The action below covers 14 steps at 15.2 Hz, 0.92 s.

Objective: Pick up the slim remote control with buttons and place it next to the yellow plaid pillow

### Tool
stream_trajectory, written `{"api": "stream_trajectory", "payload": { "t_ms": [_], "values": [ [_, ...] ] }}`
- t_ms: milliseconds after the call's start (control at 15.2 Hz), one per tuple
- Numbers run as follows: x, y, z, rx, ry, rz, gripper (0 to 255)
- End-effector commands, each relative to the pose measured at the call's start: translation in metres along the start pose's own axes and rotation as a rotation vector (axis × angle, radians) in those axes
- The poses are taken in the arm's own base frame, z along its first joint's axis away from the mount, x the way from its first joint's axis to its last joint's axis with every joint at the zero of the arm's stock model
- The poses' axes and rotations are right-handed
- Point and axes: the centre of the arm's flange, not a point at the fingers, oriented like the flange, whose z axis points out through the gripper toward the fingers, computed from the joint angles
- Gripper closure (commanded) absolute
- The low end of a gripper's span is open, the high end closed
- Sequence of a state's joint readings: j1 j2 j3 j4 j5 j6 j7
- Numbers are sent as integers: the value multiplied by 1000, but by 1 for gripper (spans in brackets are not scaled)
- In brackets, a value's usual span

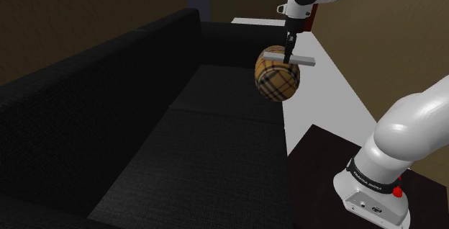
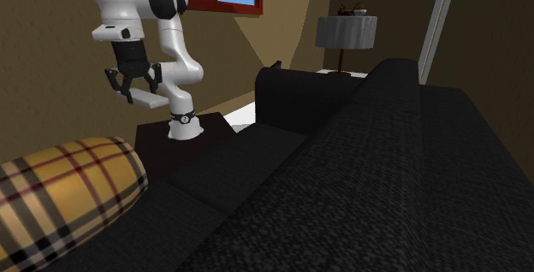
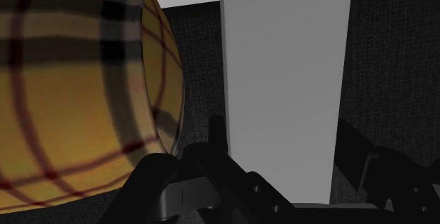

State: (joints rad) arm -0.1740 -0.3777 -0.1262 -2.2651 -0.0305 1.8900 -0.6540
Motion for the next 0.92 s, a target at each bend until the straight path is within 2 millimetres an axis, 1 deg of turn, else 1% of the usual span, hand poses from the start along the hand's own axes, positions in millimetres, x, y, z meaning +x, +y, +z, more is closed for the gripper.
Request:
{"api": "stream_trajectory", "payload": {
  "t_ms": [0,858],
  "values": [
    [-1,0,10,0,1,0,255],
    [-2,1,78,0,1,0,255]
  ]
}}
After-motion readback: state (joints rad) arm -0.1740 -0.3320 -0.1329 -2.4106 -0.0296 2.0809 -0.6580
